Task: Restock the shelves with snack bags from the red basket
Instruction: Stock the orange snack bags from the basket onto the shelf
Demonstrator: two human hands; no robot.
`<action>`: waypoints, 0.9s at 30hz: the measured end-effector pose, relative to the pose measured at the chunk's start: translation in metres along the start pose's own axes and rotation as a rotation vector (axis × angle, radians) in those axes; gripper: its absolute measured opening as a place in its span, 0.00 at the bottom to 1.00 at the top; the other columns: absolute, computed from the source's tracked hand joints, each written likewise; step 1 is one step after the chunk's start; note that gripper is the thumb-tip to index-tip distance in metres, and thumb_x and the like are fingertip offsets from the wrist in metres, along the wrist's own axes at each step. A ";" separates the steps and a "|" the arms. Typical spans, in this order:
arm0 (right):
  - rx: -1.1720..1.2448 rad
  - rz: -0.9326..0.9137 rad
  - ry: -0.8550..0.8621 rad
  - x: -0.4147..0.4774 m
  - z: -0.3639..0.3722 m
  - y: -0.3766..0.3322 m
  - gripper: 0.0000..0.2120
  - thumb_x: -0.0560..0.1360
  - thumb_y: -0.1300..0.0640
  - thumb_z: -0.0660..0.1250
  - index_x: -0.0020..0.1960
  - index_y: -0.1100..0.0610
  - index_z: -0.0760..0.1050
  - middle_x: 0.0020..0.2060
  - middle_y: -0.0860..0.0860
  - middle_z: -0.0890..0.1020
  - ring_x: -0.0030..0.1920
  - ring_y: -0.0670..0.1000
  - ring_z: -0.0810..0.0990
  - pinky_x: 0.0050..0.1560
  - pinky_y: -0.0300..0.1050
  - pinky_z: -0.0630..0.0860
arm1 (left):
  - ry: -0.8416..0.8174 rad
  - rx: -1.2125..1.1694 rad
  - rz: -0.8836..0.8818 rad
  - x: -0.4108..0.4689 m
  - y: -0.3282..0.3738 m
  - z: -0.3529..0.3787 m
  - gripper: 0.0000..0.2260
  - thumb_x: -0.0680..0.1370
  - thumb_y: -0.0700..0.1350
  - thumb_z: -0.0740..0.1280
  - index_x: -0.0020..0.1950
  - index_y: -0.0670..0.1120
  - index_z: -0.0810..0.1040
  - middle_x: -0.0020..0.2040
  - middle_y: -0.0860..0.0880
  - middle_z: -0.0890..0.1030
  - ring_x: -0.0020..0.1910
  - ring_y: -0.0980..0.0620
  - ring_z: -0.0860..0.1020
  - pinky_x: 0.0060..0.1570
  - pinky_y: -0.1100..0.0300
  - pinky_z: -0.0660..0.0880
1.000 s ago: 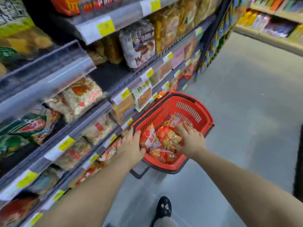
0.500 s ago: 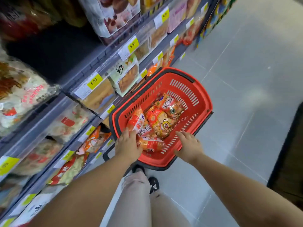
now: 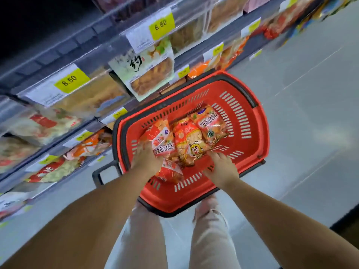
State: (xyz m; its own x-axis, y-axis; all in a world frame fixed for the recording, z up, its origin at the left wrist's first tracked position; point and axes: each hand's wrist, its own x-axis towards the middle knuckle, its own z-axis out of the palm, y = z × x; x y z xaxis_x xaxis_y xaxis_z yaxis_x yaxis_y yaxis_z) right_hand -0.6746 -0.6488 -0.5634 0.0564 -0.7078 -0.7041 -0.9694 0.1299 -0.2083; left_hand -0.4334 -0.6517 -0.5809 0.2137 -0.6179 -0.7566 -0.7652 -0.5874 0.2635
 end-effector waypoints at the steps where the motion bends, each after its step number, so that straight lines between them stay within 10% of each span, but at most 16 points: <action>1: -0.031 -0.024 -0.023 0.013 -0.003 0.007 0.30 0.72 0.48 0.66 0.72 0.49 0.62 0.66 0.51 0.70 0.64 0.57 0.69 0.60 0.52 0.70 | 0.026 -0.083 -0.056 0.004 0.005 0.009 0.34 0.75 0.51 0.67 0.77 0.47 0.56 0.77 0.42 0.56 0.73 0.41 0.61 0.69 0.46 0.64; 6: -0.186 -0.163 -0.104 0.081 -0.011 0.027 0.30 0.73 0.49 0.65 0.73 0.45 0.60 0.69 0.51 0.68 0.66 0.58 0.68 0.61 0.53 0.68 | 0.084 -0.423 -0.380 0.023 0.018 0.075 0.27 0.74 0.50 0.68 0.70 0.42 0.68 0.66 0.39 0.73 0.62 0.40 0.74 0.61 0.47 0.73; 11: -0.198 -0.207 -0.140 0.128 0.011 0.037 0.28 0.74 0.51 0.66 0.72 0.46 0.63 0.68 0.52 0.70 0.66 0.58 0.69 0.62 0.55 0.70 | 0.131 -0.691 -0.731 0.043 0.010 0.140 0.40 0.74 0.57 0.68 0.77 0.40 0.53 0.69 0.37 0.69 0.66 0.38 0.71 0.60 0.52 0.70; 15: -0.140 -0.243 -0.123 0.154 0.045 0.048 0.27 0.75 0.52 0.65 0.72 0.48 0.64 0.69 0.52 0.70 0.69 0.55 0.67 0.65 0.54 0.68 | 0.087 -0.985 -0.926 0.065 -0.009 0.172 0.30 0.73 0.52 0.71 0.69 0.40 0.69 0.59 0.40 0.78 0.55 0.43 0.78 0.54 0.51 0.77; 27: 0.097 -0.324 -0.042 0.178 0.108 0.091 0.22 0.74 0.56 0.66 0.68 0.53 0.71 0.63 0.51 0.76 0.65 0.52 0.72 0.63 0.49 0.70 | 0.526 -1.026 -0.938 0.091 -0.009 0.229 0.35 0.68 0.49 0.77 0.65 0.43 0.60 0.63 0.41 0.72 0.62 0.38 0.73 0.60 0.48 0.72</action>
State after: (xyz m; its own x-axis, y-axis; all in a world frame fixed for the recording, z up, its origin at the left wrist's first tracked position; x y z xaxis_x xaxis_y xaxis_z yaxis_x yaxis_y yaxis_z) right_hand -0.7266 -0.6880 -0.7811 0.3697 -0.6943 -0.6174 -0.8722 -0.0304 -0.4881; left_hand -0.5461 -0.5826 -0.7893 0.7356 0.2036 -0.6461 0.4767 -0.8333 0.2800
